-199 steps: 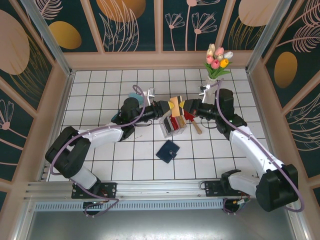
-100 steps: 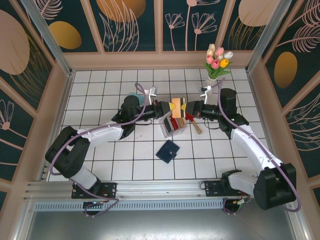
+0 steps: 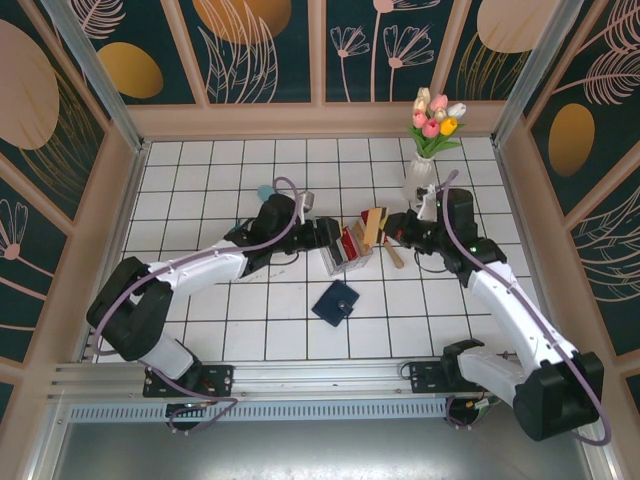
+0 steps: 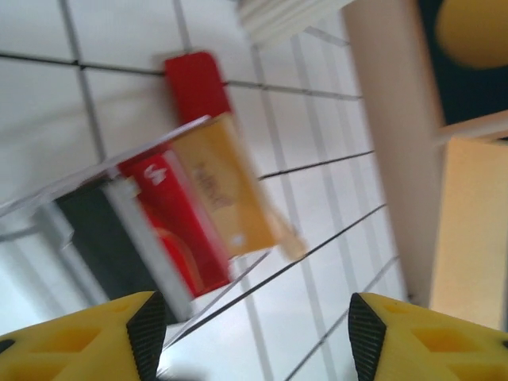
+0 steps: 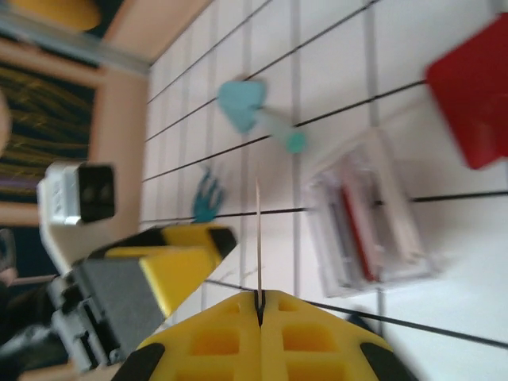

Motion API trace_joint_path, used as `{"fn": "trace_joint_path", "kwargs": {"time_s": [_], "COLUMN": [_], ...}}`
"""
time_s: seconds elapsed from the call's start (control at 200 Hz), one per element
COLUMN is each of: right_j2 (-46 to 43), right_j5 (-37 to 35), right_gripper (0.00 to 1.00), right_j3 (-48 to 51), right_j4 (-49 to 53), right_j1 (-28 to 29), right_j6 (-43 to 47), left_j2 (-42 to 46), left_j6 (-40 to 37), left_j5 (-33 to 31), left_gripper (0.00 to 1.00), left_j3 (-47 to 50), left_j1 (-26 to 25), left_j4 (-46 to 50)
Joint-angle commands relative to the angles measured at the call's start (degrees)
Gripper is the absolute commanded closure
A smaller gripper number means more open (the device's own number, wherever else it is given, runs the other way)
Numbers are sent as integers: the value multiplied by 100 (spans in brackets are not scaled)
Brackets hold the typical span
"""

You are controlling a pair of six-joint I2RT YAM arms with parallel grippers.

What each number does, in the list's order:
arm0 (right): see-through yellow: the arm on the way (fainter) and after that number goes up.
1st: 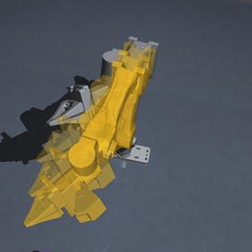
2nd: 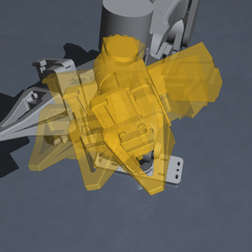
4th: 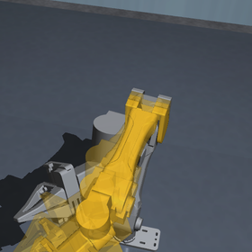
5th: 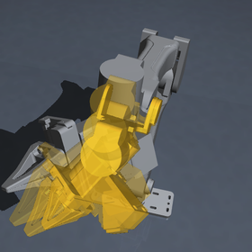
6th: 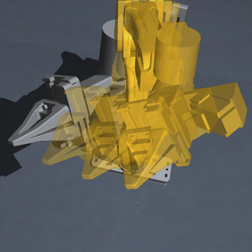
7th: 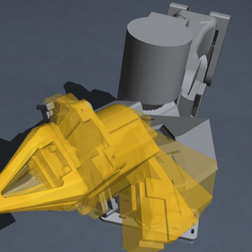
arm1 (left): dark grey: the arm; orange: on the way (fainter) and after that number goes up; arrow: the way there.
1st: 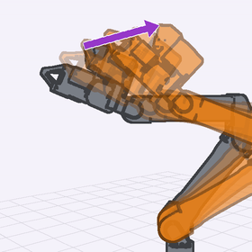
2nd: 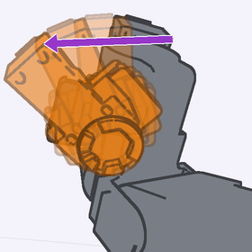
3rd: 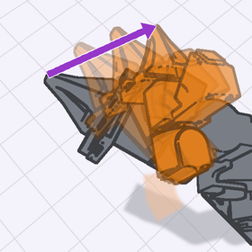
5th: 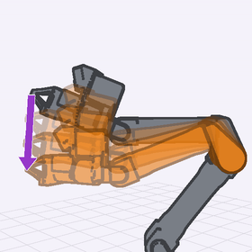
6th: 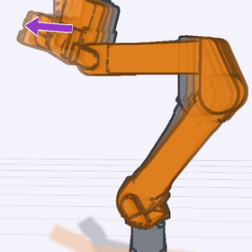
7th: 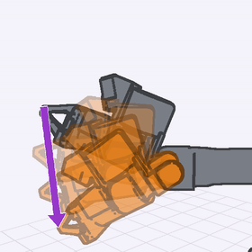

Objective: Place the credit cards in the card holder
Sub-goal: Pick up the credit card from the storage box.

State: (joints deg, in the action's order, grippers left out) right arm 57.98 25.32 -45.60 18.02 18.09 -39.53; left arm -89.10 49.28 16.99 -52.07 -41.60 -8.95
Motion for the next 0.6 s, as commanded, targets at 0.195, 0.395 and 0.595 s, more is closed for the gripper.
{"fn": "trace_joint_path", "kwargs": {"time_s": [0.195,0.395,0.595], "right_j2": [-463,100,861], "right_j5": [-1864,-2590,-3302], "right_gripper": [100,100,100], "right_j3": [756,854,626], "right_j4": [548,191,189], "right_j1": [1415,2939,3728], "right_j6": [-1235,-2005,-2580], "left_j2": [177,755,1028], "left_j6": [-927,-323,-63], "left_j5": [-2456,-2838,-3018], "left_gripper": [30,31,33], "left_j3": [41,858,1143], "left_j1": [-1275,-1291,-1294], "left_j4": [2621,2402,2297]}}
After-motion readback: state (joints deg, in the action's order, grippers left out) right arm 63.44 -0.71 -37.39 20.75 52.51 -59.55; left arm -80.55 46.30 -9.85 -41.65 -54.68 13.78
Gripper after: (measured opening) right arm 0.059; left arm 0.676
